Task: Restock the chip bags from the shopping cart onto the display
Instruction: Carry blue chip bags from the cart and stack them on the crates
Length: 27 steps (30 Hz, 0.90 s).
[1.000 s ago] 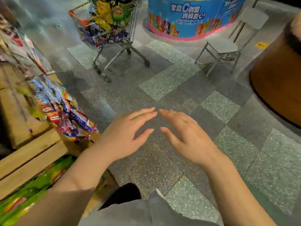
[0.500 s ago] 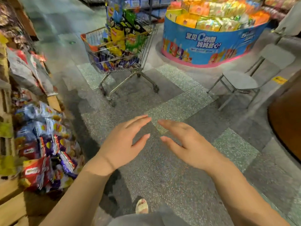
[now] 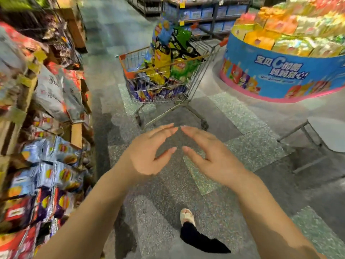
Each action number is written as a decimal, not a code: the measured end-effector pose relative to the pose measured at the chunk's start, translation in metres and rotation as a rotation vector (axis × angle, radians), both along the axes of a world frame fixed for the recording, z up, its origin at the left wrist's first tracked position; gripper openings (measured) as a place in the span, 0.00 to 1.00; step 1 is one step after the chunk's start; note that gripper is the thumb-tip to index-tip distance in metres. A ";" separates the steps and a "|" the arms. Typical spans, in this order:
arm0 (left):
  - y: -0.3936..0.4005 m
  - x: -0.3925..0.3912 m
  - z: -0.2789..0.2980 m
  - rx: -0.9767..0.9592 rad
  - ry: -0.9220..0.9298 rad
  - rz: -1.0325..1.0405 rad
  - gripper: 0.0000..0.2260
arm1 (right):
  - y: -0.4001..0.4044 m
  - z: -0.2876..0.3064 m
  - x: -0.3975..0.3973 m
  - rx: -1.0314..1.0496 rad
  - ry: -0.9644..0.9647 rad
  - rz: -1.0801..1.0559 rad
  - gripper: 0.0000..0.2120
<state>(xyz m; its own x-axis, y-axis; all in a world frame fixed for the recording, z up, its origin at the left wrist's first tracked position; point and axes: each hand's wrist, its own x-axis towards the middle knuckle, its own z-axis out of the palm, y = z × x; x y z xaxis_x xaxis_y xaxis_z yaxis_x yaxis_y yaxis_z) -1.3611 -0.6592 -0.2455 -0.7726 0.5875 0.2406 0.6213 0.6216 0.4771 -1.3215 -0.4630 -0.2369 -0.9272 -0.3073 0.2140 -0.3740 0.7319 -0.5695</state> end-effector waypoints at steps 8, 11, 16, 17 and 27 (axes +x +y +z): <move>0.064 -0.130 0.033 0.006 -0.011 0.236 0.24 | 0.067 0.029 -0.170 -0.083 -0.190 0.128 0.25; 0.073 -0.165 0.035 -0.017 -0.008 0.289 0.24 | 0.071 0.031 -0.216 -0.100 -0.192 0.166 0.25; 0.080 -0.225 0.028 -0.008 -0.007 0.344 0.24 | 0.075 0.025 -0.283 -0.071 -0.214 0.246 0.27; 0.081 -0.242 0.025 -0.012 -0.001 0.346 0.24 | 0.076 0.024 -0.300 -0.069 -0.209 0.247 0.27; 0.086 -0.454 0.014 0.125 0.033 0.318 0.23 | 0.089 0.026 -0.489 0.059 -0.160 0.164 0.27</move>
